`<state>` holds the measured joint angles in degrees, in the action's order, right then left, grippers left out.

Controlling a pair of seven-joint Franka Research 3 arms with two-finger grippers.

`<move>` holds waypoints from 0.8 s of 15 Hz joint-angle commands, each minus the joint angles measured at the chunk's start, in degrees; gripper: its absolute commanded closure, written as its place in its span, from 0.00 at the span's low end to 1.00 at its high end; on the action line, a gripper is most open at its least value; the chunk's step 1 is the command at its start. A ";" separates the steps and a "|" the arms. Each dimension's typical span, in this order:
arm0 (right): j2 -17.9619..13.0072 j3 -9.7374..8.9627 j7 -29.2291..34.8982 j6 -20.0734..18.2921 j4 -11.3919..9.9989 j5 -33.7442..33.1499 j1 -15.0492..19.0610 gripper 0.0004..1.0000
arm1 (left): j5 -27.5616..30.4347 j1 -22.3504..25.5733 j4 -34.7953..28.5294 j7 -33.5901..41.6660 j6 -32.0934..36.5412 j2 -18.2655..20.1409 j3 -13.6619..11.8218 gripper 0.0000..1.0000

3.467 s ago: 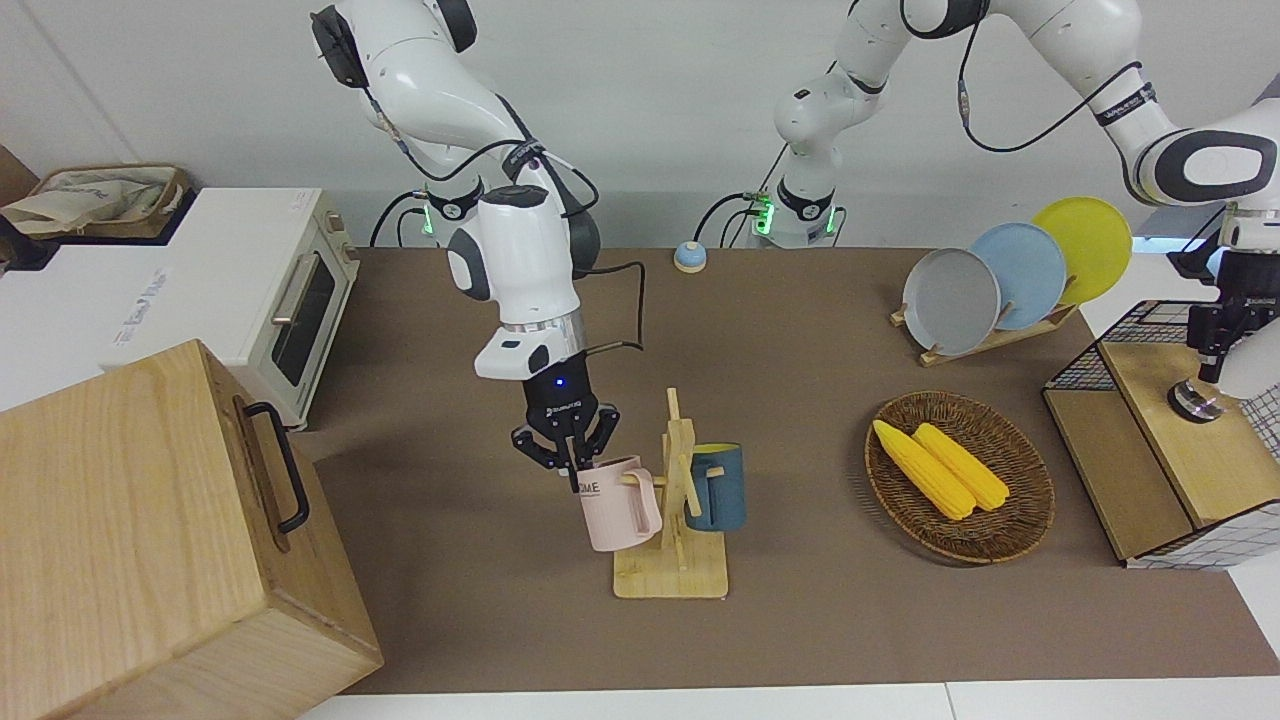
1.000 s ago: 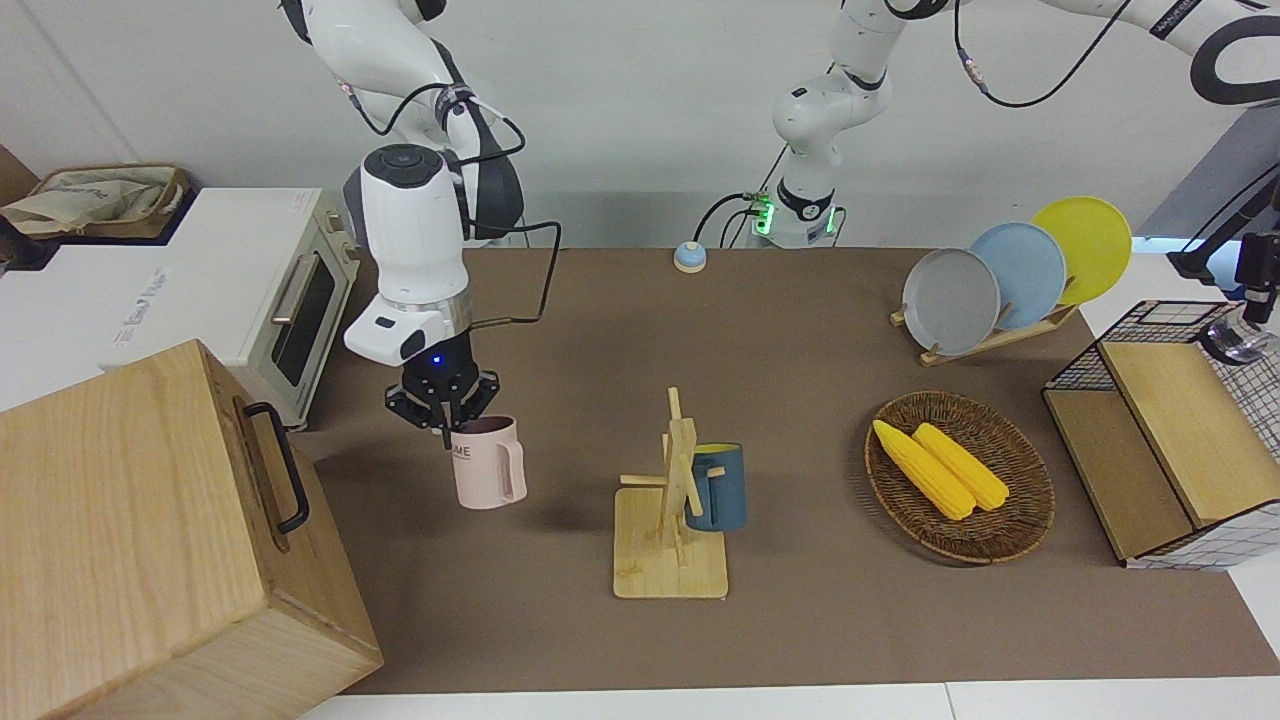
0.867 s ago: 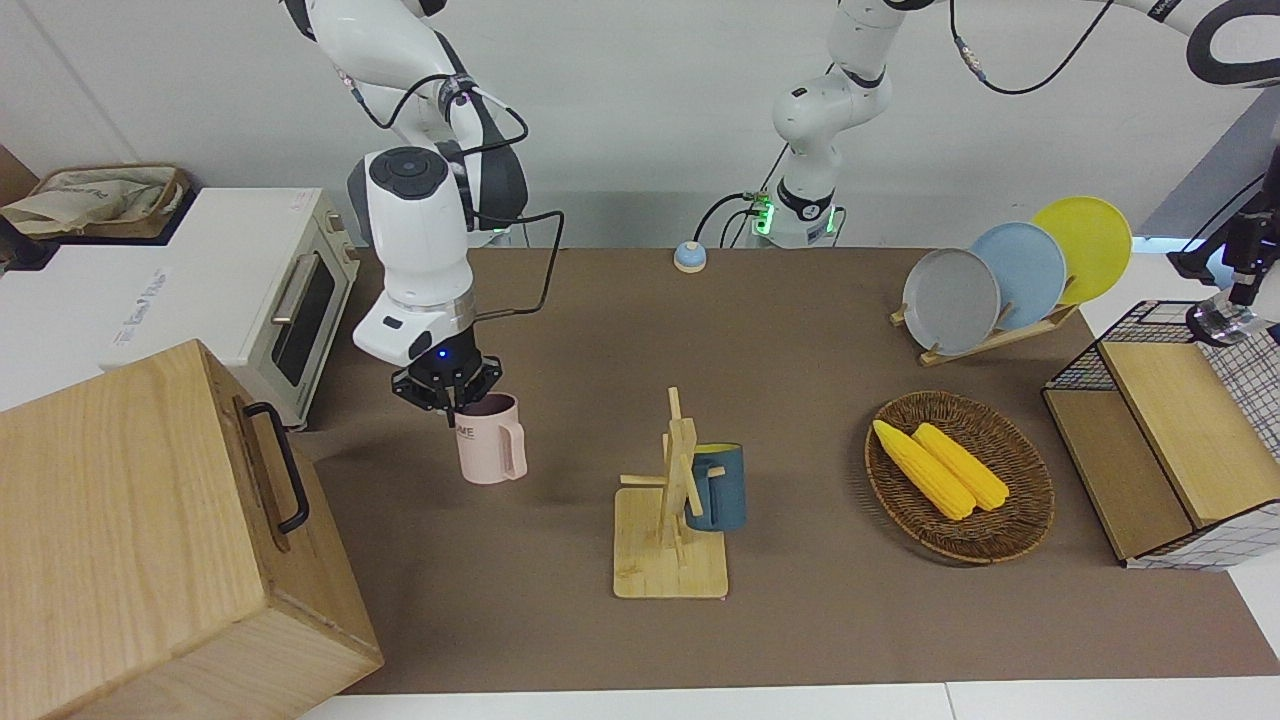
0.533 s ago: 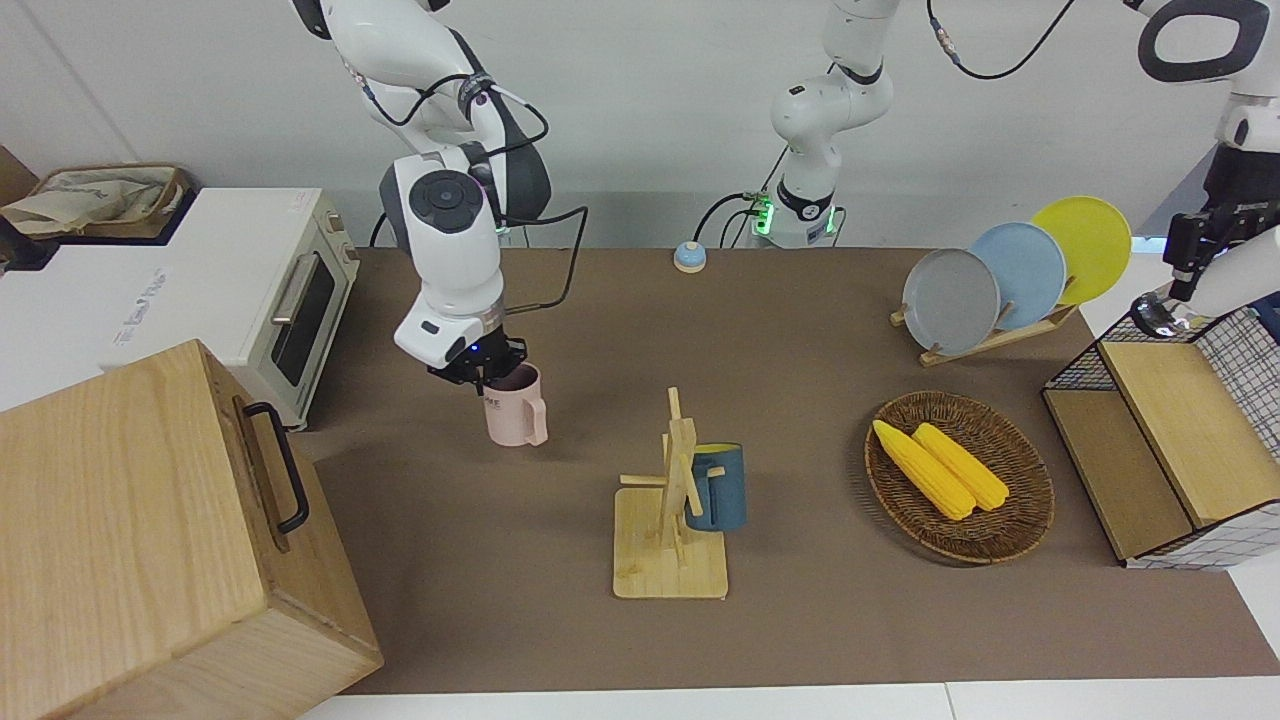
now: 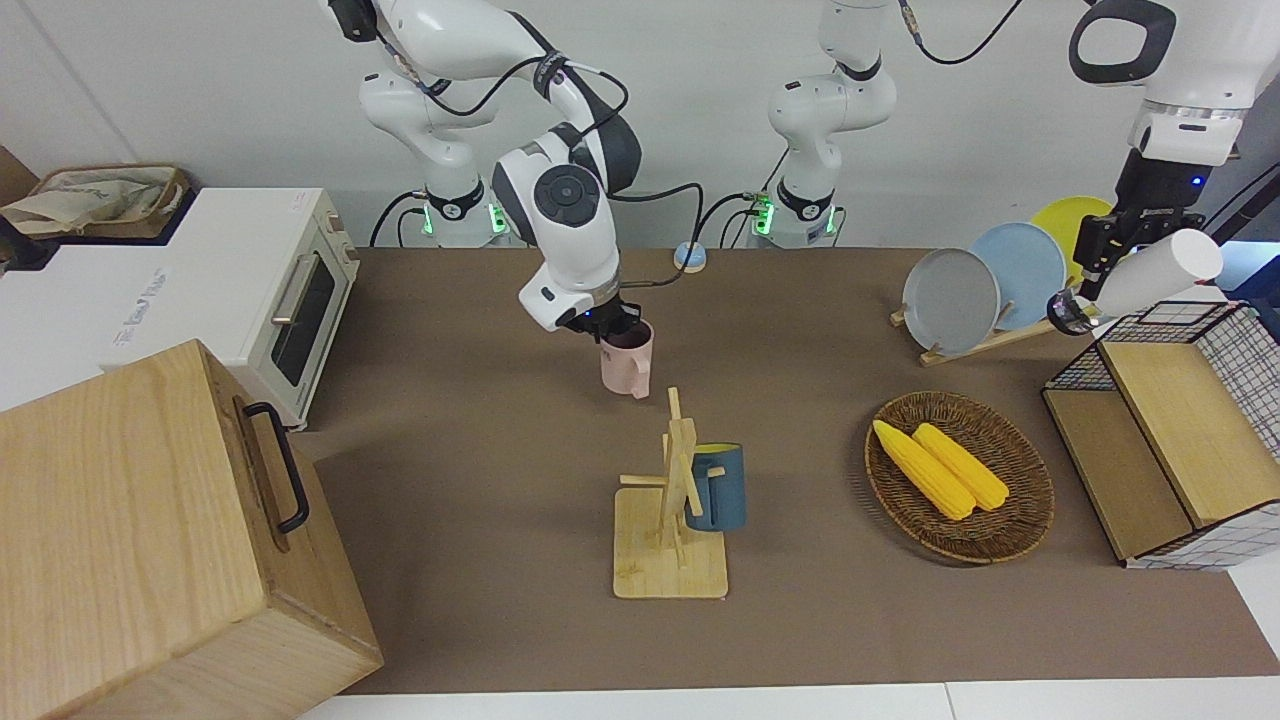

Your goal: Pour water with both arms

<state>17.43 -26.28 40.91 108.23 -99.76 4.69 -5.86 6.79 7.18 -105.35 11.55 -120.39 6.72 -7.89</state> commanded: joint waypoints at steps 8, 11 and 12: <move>11.30 0.27 25.34 12.88 6.50 12.71 -12.41 1.00 | -2.05 -4.28 -15.31 -5.75 -1.69 11.64 4.02 1.00; 14.21 0.18 27.81 16.57 7.82 12.98 -13.56 1.00 | -2.05 -4.28 -17.24 -6.53 -1.95 12.35 6.56 1.00; 15.17 0.18 28.43 17.10 8.61 12.98 -13.91 1.00 | -1.96 -4.28 -18.38 -7.49 -2.74 12.53 7.79 1.00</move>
<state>28.48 -26.19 66.78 123.35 -94.74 16.33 -18.51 6.28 3.91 -119.72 7.07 -120.49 15.94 -2.18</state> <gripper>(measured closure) 0.934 0.357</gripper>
